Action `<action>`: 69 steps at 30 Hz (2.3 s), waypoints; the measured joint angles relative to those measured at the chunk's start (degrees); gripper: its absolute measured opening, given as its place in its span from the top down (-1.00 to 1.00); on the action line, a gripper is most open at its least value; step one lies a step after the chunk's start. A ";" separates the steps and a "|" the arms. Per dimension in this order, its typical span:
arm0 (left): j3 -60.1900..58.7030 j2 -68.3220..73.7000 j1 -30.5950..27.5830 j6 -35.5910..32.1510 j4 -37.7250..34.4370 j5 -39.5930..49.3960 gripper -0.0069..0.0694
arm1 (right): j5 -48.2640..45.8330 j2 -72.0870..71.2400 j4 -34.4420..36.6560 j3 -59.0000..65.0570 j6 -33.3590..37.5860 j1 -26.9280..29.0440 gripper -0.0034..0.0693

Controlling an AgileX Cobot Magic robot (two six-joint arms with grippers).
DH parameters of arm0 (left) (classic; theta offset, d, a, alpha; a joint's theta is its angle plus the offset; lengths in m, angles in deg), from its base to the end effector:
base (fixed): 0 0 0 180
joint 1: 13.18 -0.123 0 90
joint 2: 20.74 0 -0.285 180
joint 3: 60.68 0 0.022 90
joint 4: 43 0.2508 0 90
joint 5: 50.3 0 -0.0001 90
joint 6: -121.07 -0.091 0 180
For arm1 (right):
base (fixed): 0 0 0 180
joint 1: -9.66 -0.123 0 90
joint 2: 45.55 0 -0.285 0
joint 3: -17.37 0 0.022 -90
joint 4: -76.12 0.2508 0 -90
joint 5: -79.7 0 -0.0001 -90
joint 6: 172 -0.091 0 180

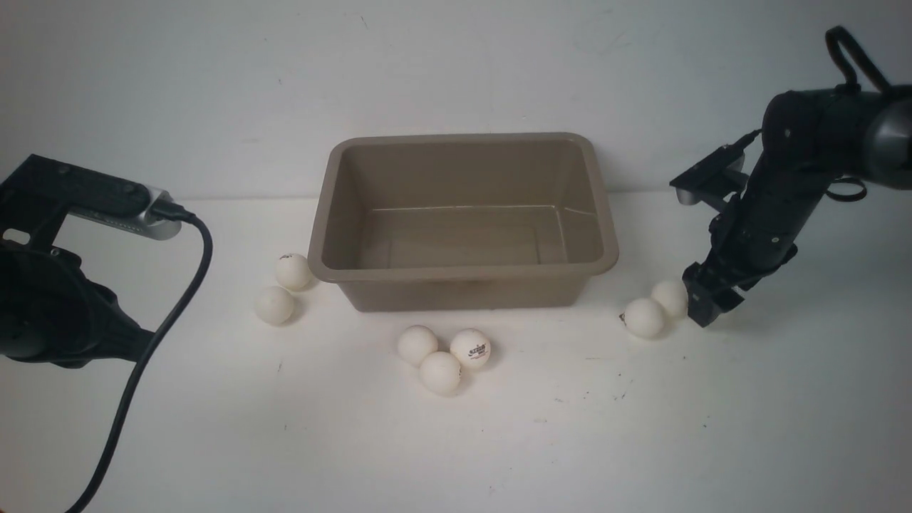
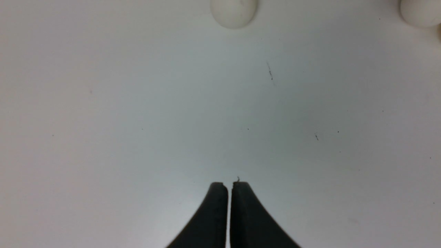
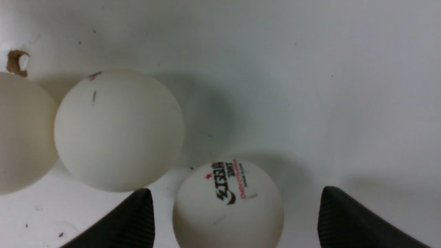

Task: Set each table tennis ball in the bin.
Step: Use the right arm to clamp the table tennis ball closest to it, then use the right arm to put the table tennis ball into the box, then use the right arm to clamp the table tennis ball closest to it

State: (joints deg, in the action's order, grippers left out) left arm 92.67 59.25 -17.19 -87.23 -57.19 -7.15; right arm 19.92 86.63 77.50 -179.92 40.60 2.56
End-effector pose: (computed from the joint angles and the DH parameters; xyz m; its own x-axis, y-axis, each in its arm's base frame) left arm 0.2438 0.0018 0.2761 -0.8078 0.2463 -0.5356 0.2784 0.9602 0.0216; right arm 0.4329 0.0558 0.1580 -0.7724 -0.6287 -0.0899 -0.6287 0.7770 -0.0316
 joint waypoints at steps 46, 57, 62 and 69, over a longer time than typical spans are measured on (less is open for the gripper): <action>0.00 0.00 0.00 0.00 -0.04 0.34 0.83 | -9.02 9.79 7.31 -29.62 -4.17 -18.90 -0.21; 0.00 0.00 0.00 0.00 -0.04 0.46 0.83 | -10.52 3.82 1.80 -29.62 -6.89 -18.23 -0.69; 0.00 0.00 0.00 0.00 -0.04 0.58 0.83 | -11.53 -4.90 0.14 -29.13 -8.16 -13.43 -0.70; 0.04 0.00 0.00 0.00 -0.04 0.60 0.83 | -11.84 -17.06 0.95 -13.03 -9.00 -6.70 -0.70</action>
State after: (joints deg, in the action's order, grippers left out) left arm 92.70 59.25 -17.19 -87.23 -57.24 -6.54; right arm 8.08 69.58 78.45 -192.95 31.60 -4.14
